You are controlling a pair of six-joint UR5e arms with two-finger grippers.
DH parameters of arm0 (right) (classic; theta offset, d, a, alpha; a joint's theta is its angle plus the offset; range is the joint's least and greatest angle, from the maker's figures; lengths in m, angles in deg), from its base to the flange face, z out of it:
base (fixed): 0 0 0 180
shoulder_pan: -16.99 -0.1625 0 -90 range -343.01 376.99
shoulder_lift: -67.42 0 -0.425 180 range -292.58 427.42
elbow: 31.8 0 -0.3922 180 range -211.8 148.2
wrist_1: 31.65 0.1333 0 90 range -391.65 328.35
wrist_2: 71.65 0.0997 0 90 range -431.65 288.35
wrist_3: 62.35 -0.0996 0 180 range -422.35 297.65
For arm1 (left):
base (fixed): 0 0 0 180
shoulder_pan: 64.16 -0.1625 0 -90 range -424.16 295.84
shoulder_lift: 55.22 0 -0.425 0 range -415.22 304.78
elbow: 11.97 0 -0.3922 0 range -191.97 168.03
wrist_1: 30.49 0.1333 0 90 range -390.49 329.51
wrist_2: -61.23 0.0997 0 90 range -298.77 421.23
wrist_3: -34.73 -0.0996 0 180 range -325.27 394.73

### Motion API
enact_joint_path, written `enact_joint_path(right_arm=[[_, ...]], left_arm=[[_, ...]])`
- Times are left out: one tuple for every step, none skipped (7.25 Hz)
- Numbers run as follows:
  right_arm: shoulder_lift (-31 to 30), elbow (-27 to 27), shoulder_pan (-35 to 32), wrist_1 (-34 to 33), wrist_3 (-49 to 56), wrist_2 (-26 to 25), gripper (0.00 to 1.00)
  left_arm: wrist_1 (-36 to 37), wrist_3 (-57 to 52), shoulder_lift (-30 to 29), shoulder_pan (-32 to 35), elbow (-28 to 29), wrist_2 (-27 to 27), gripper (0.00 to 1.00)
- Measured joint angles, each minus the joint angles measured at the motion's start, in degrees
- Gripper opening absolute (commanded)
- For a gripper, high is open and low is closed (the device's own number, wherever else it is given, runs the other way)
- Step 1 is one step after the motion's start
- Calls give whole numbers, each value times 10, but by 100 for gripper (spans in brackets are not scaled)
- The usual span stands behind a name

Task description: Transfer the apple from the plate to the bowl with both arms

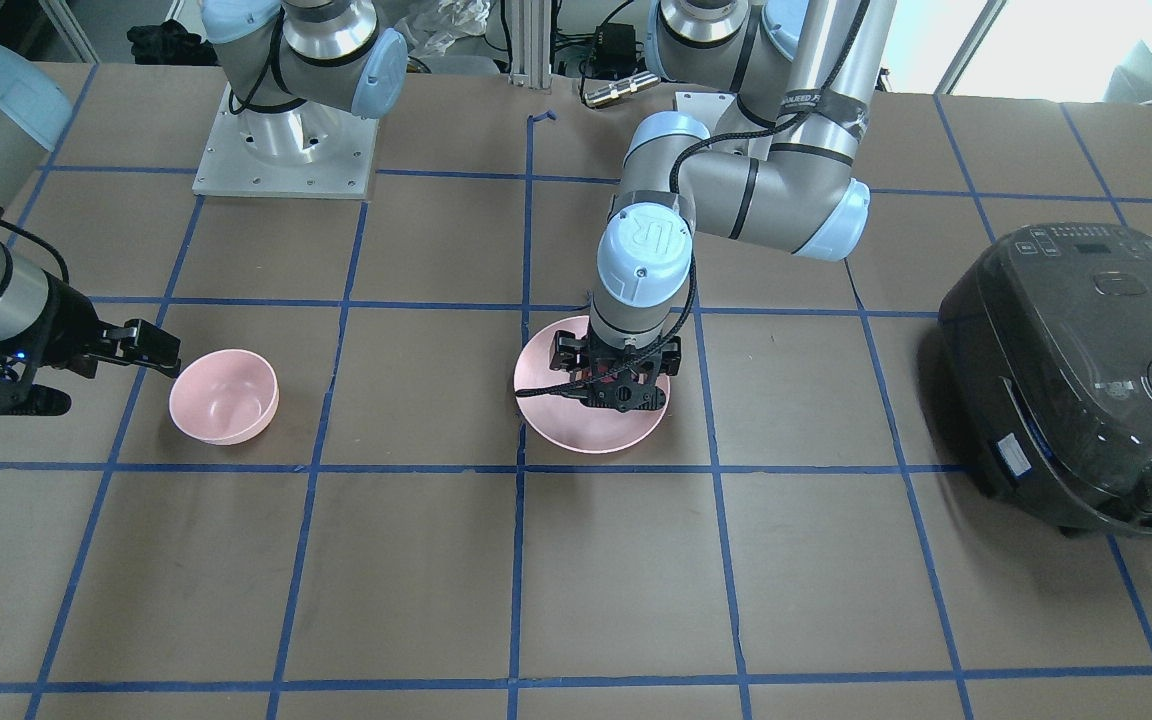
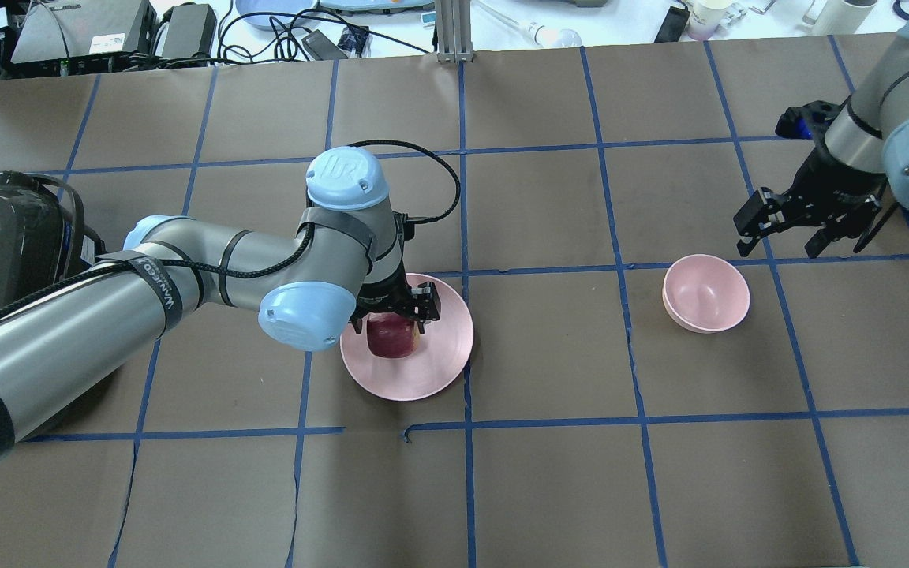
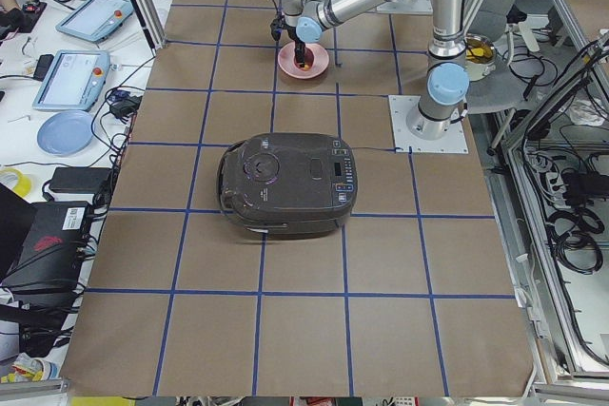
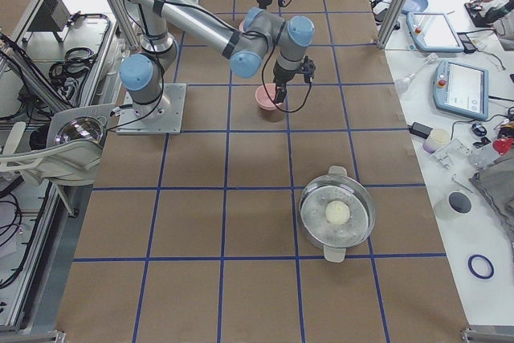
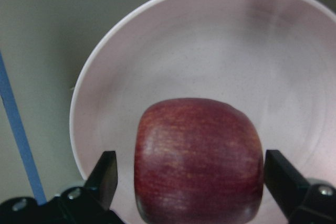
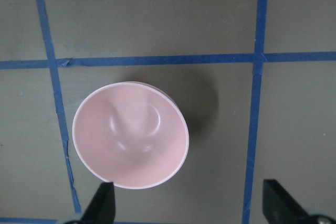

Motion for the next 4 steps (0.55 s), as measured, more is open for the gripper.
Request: enact_joint_path(right_arm=[[22,-17,1,-32,0,-3,100],[40,-26,1,-51,-2,-4,87],[53,-32,1,-62,-4,-2,52],[65,-38,1,-68,-5,0,43]], left_arm=[[7,-1,-1,1,0,0,14],[11,-2,0,1,1,1,3],[13,-3,4,1,3,1,1],[13,-2,11,0,12,1,0]])
